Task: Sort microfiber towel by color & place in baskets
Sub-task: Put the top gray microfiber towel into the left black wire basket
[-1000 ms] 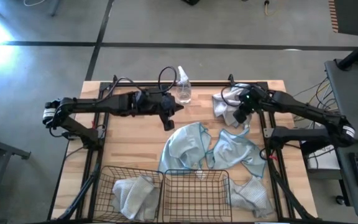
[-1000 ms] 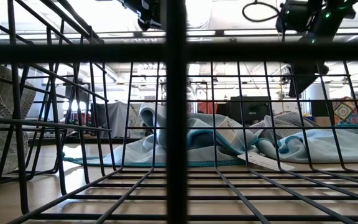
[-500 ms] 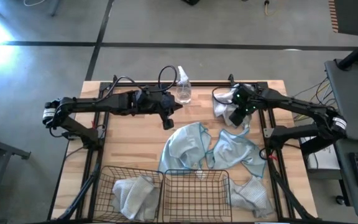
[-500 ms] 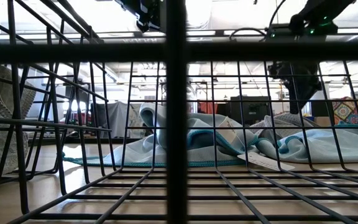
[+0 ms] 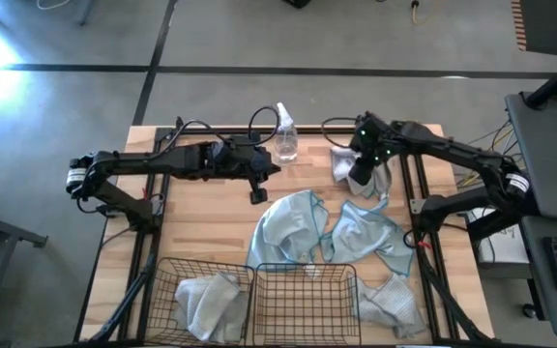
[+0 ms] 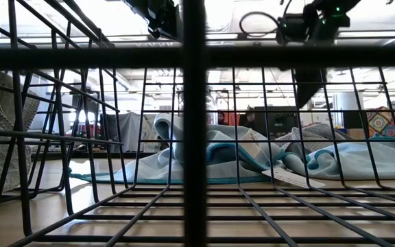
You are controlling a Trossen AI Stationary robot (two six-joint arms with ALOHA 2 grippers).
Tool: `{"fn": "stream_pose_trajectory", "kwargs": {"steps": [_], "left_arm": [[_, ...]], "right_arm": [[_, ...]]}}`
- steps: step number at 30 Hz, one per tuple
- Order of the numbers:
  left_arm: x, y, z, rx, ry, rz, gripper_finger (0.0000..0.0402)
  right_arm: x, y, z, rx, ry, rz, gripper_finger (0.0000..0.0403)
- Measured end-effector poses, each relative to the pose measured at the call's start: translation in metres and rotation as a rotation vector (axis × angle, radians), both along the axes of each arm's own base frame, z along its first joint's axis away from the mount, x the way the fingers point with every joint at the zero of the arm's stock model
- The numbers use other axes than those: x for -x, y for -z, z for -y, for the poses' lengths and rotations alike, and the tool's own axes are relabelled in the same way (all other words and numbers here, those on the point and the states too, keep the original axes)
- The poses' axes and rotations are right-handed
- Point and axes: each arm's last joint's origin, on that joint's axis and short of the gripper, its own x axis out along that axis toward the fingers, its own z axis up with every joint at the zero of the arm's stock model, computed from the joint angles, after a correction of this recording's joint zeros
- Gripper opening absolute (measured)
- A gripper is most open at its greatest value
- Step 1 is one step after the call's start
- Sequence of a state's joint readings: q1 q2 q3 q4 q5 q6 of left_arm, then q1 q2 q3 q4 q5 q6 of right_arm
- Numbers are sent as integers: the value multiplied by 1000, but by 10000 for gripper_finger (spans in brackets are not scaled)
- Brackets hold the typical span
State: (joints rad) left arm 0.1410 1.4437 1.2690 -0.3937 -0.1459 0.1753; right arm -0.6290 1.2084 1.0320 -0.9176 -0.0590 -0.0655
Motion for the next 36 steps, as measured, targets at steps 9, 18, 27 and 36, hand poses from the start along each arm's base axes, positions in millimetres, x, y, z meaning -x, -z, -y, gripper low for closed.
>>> {"fn": "stream_pose_trajectory", "kwargs": {"steps": [9, 18, 27, 36], "left_arm": [[0, 0, 0, 3, -2, 2, 0], [0, 0, 0, 21, -14, 9, 0], [0, 0, 0, 24, -16, 11, 0], [0, 0, 0, 30, -21, 13, 0]], "right_arm": [[7, -4, 5, -127, -139, 56, 102], [17, 11, 15, 56, 43, -186, 102], [20, 36, 12, -9, 35, -265, 102], [17, 52, 17, -2, 37, -344, 102]]}}
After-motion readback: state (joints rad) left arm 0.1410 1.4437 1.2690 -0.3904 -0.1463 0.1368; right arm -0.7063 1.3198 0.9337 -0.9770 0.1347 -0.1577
